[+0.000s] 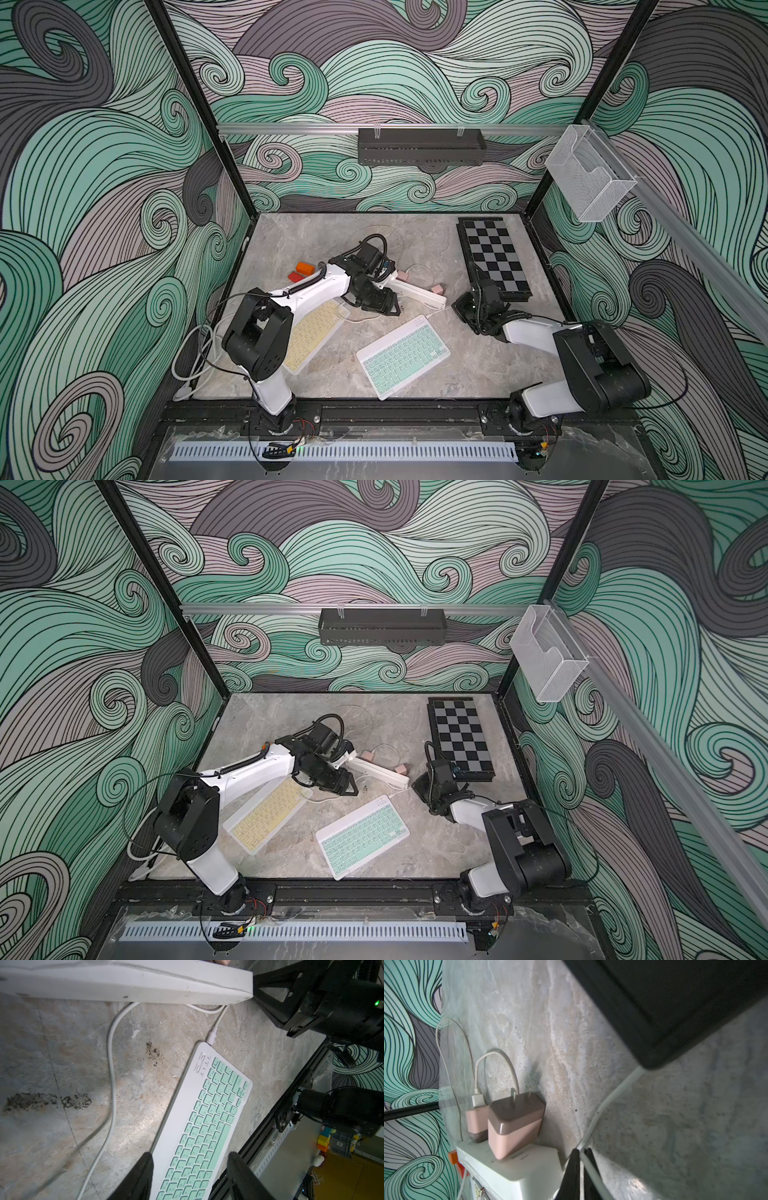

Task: Unplug the wireless keyboard
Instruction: Pick up the keyboard from the center of the board.

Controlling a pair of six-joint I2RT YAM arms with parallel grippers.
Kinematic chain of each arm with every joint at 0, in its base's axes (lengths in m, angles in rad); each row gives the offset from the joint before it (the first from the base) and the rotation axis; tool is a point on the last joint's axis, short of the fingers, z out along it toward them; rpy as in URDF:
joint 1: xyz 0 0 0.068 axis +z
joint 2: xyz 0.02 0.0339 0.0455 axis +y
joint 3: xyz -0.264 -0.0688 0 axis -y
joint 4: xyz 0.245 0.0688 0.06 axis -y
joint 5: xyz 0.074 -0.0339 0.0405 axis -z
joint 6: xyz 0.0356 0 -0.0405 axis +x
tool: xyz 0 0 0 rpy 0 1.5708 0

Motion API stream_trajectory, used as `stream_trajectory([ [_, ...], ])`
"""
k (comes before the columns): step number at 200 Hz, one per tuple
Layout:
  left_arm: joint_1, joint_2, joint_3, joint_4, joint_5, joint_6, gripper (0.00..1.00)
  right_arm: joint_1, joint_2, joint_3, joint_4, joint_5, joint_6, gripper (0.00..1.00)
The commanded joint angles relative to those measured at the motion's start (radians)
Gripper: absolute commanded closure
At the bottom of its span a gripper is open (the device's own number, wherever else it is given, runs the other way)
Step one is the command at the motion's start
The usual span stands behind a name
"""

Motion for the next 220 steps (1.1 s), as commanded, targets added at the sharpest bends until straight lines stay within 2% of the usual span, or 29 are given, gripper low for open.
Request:
stream_trajectory([
  [1, -0.009, 0.019, 0.034, -0.023, 0.03, 0.039, 0.41, -0.003, -0.056, -0.001, -0.004, 0.034, -0.053, 1.0],
  [36, -0.012, 0.047, 0.052, -0.024, 0.043, 0.042, 0.41, -0.004, -0.188, 0.013, -0.112, 0.049, -0.191, 1.0],
  [55, -0.018, 0.07, 0.077, -0.018, 0.079, 0.059, 0.38, -0.004, -0.25, 0.014, -0.156, 0.012, -0.247, 1.0],
  [82, -0.033, 0.127, 0.129, -0.009, 0.149, 0.124, 0.32, -0.004, -0.333, 0.011, -0.187, -0.134, -0.331, 1.0],
  [107, -0.039, 0.181, 0.164, 0.017, 0.167, 0.166, 0.29, -0.007, -0.427, 0.009, -0.193, -0.285, -0.418, 1.0],
  [135, -0.042, 0.213, 0.179, 0.085, 0.263, 0.224, 0.23, -0.014, -0.514, 0.016, -0.19, -0.385, -0.463, 1.0],
  [164, -0.041, 0.286, 0.27, -0.02, 0.342, 0.354, 0.19, -0.016, -0.51, 0.054, -0.185, -0.442, -0.463, 1.0],
  [192, -0.042, 0.308, 0.28, -0.055, 0.465, 0.43, 0.18, -0.017, -0.483, 0.087, -0.163, -0.441, -0.458, 1.0],
  [220, -0.041, 0.349, 0.292, -0.101, 0.488, 0.484, 0.17, -0.016, -0.441, 0.124, -0.137, -0.465, -0.457, 1.0],
])
